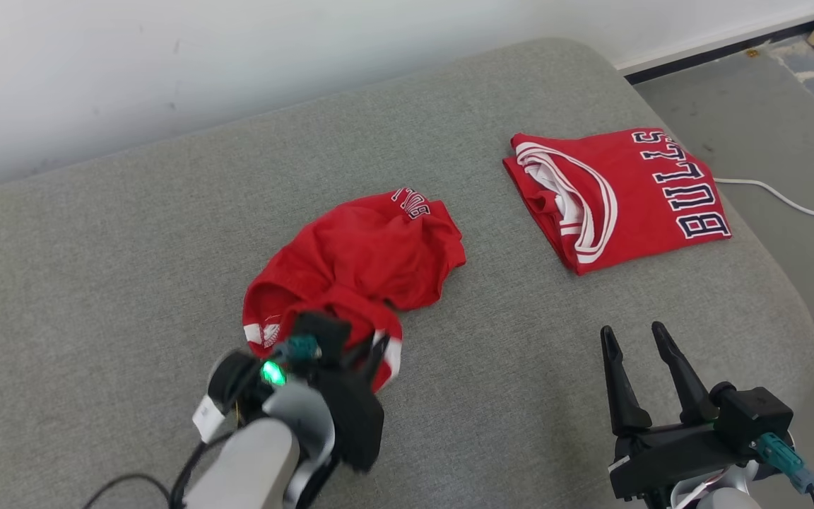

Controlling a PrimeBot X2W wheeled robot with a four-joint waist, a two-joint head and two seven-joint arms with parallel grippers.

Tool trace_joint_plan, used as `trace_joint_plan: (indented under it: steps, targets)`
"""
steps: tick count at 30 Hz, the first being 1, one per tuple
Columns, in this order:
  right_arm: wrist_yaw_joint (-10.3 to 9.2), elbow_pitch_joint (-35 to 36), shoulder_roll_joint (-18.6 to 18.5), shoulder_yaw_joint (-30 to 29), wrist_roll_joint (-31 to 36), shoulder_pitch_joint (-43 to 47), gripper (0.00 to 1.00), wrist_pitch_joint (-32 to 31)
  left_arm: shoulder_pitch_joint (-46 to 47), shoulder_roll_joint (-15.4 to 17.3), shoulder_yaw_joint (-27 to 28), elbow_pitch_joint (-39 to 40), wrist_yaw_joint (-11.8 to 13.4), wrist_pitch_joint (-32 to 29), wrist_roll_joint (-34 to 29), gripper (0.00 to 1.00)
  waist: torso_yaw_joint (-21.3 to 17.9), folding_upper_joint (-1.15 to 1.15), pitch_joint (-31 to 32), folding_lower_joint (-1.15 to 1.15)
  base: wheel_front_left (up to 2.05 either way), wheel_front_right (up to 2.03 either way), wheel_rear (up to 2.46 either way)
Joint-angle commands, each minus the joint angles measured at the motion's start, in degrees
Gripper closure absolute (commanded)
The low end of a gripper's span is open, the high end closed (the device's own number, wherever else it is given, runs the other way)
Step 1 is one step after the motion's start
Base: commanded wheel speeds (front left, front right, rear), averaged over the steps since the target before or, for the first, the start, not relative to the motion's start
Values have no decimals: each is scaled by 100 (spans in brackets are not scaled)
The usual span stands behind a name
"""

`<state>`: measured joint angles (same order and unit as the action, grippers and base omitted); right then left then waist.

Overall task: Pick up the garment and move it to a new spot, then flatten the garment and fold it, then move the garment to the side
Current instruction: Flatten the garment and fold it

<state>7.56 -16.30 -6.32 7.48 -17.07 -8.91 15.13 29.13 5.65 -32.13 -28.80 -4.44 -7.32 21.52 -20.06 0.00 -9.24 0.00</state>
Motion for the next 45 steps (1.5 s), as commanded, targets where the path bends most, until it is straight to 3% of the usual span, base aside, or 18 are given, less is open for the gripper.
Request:
trace_joint_plan:
  steps: [1,6,13,19,22,25,35,45]
  targets:
    - [-14,11,-24,-27,7,-30,0,0,220,-36,71,66,55,189,-25,100,25,0,-19,0,0,0,0]
    - [-14,-14,1,-73,45,-21,0,0,858,-98,208,221,91,824,-104,100,59,0,-6,0,0,0,0]
    - [-14,-60,18,-79,29,-1,0,-1,1538,-193,430,366,142,1269,103,100,64,0,98,0,0,0,0]
    - [-14,-70,-4,-116,41,45,0,0,1844,-275,511,808,118,1579,886,100,178,0,176,0,0,0,0]
    - [-14,-70,1,-116,46,40,0,0,1771,-273,352,982,282,1593,1448,100,264,0,197,0,0,0,0]
    - [-14,-52,11,-85,39,25,0,-1,1462,-259,315,779,525,1548,1598,100,366,0,188,0,0,0,0]
    - [-14,-15,-29,-108,66,59,0,-1,12,739,512,96,844,1584,1576,100,806,0,128,0,0,0,0]
    - [-14,-37,-100,-87,79,72,0,-1,-919,1051,732,31,1027,1805,1802,100,1060,0,209,0,0,0,0]
